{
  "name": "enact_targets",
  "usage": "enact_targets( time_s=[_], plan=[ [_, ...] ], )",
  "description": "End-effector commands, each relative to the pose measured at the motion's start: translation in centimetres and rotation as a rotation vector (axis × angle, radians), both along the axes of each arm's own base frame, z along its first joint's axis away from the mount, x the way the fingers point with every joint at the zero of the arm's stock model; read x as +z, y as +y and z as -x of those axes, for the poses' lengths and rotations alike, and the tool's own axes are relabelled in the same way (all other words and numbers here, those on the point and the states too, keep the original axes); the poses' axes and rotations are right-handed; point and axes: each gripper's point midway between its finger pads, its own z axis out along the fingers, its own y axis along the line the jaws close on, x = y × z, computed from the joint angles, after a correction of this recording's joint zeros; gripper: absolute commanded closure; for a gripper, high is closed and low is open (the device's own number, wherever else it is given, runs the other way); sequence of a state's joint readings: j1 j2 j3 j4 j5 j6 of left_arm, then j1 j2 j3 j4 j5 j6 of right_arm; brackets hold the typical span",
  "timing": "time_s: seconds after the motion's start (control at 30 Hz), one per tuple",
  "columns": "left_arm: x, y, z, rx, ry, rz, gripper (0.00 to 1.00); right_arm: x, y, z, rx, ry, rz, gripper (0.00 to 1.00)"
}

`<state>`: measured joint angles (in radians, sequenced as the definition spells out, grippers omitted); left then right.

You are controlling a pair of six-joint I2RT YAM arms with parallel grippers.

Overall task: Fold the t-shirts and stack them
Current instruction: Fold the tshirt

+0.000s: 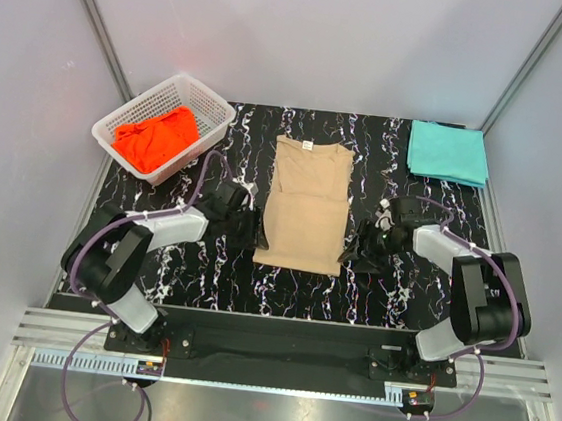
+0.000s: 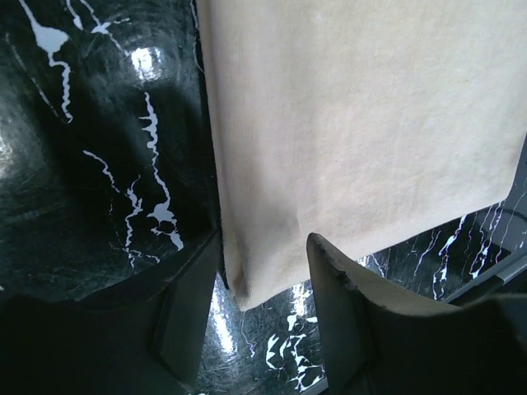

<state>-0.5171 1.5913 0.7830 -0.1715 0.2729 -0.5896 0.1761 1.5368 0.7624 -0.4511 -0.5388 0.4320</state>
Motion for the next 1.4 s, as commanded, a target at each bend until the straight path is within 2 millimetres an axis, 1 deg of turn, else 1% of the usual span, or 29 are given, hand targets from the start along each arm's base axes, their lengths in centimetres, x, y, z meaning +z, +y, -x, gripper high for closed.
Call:
enact_targets(
  time_s=[0.0,0.07,0.13,0.2,0.27,0.37,0.4,0.5,0.53,0.57,0.67,0.7,0.73,0.87,0.97,1.0,1.03,1.07,1.1,1.17,1.2,1.27,1.37],
  plan=[
    [-1.4,1.6,1.0,0.038,0.017,-0.063,0.49,-0.2,1.7,0.1,0.025,-0.021,-0.046,0.39],
    [-1.5,1.7,1.3,0.043,0.026,-0.065,0.51,-0.5,2.1,0.3,0.028,-0.012,-0.048,0.39],
    [-1.5,1.9,1.6,0.045,0.028,-0.065,0.52,-1.2,2.2,0.9,0.032,0.01,-0.027,0.41],
    [-1.7,2.1,2.0,0.048,0.033,-0.071,0.52,-2.1,1.6,1.1,0.022,0.022,0.014,0.42],
    [-1.7,1.9,2.2,0.042,0.035,-0.053,0.56,-2.6,1.1,1.3,0.012,0.03,0.042,0.44],
    [-2.5,2.1,2.7,0.043,0.054,-0.057,0.7,-3.0,1.5,1.7,0.008,0.042,0.021,0.56],
    [-2.9,2.2,3.0,0.04,0.066,-0.06,0.8,-3.3,1.5,1.8,0.004,0.045,0.017,0.65],
    [-3.3,1.9,3.7,0.028,0.088,-0.038,0.91,-3.6,1.4,2.1,-0.003,0.054,0.018,0.72],
    [-3.4,1.9,3.9,0.027,0.095,-0.03,0.98,-3.6,1.4,2.2,-0.004,0.055,0.013,0.74],
    [-3.3,1.7,4.0,0.023,0.095,-0.016,1.0,-3.6,1.5,2.3,-0.005,0.053,0.011,0.77],
    [-3.8,1.9,4.8,0.019,0.112,-0.015,1.0,-3.5,1.3,2.3,-0.012,0.045,0.019,0.86],
    [-3.8,2.0,4.9,0.02,0.114,-0.017,1.0,-3.5,1.2,2.3,-0.013,0.044,0.025,0.91],
    [-3.8,2.1,5.0,0.027,0.115,-0.021,1.0,-3.5,1.2,2.2,-0.013,0.041,0.029,1.0],
    [-3.9,2.7,5.4,0.049,0.118,-0.042,1.0,-3.6,0.8,2.2,-0.024,0.038,0.051,1.0],
    [-3.6,2.7,5.7,0.048,0.12,-0.042,0.99,-3.2,1.0,2.0,-0.018,0.026,0.034,1.0],
    [-3.4,2.6,5.7,0.046,0.116,-0.042,0.86,-2.9,1.3,2.1,-0.007,0.018,0.02,0.92],
    [-3.1,2.6,5.8,0.046,0.113,-0.043,0.77,-2.7,1.4,2.2,-0.006,0.018,0.016,0.82],
    [-3.0,2.7,5.8,0.049,0.105,-0.046,0.72,-2.4,1.4,2.2,-0.007,0.013,0.015,0.67],
    [-2.5,2.5,5.8,0.046,0.088,-0.039,0.68,-2.3,1.5,2.5,-0.008,0.021,0.016,0.63],
    [-2.3,2.6,5.9,0.057,0.079,-0.035,0.59,-2.2,1.4,2.8,-0.018,0.028,0.015,0.56],
    [-1.9,2.5,5.9,0.058,0.066,-0.028,0.57,-2.1,1.4,3.2,-0.025,0.037,0.012,0.5],
    [-1.8,2.4,6.0,0.061,0.064,-0.018,0.55,-2.0,1.3,3.4,-0.034,0.039,0.013,0.49],
    [-2.5,2.2,6.7,0.057,0.082,0.006,0.52,-2.3,1.3,3.9,-0.045,0.053,0.009,0.49]
  ],
)
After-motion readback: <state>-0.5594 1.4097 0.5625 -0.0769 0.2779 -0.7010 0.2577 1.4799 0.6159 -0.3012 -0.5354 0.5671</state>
